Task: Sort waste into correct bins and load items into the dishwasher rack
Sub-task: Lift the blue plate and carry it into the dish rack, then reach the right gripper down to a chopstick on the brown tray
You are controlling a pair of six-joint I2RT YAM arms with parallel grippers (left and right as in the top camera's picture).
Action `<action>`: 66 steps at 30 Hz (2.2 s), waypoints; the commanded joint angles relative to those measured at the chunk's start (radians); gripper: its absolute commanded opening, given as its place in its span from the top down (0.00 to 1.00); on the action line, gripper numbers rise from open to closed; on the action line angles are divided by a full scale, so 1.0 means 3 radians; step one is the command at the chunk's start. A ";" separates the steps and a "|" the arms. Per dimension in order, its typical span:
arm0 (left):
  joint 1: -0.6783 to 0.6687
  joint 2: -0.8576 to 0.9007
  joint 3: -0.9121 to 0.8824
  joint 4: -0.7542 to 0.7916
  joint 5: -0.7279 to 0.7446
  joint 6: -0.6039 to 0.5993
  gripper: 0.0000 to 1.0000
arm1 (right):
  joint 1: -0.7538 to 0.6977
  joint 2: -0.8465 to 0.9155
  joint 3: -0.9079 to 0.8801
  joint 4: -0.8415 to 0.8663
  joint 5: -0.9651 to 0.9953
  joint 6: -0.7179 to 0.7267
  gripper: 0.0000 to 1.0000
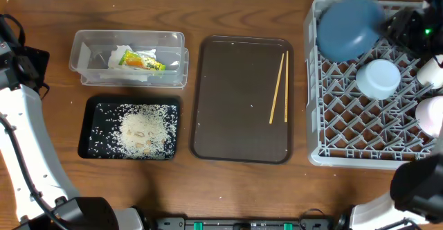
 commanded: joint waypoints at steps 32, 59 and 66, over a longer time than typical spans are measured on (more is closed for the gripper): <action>0.0011 0.0006 0.0011 -0.0010 -0.0017 0.0020 0.08 | 0.2619 0.0355 -0.1087 0.0547 0.2276 0.0959 0.40; 0.0011 0.0006 0.0011 -0.0010 -0.0017 0.0020 0.08 | 0.2635 0.1186 -0.1185 0.0793 0.1815 0.0978 0.99; 0.0011 0.0006 0.0011 -0.0010 -0.0017 0.0020 0.08 | 0.2417 0.0985 -0.1068 0.0689 0.1795 0.0846 0.99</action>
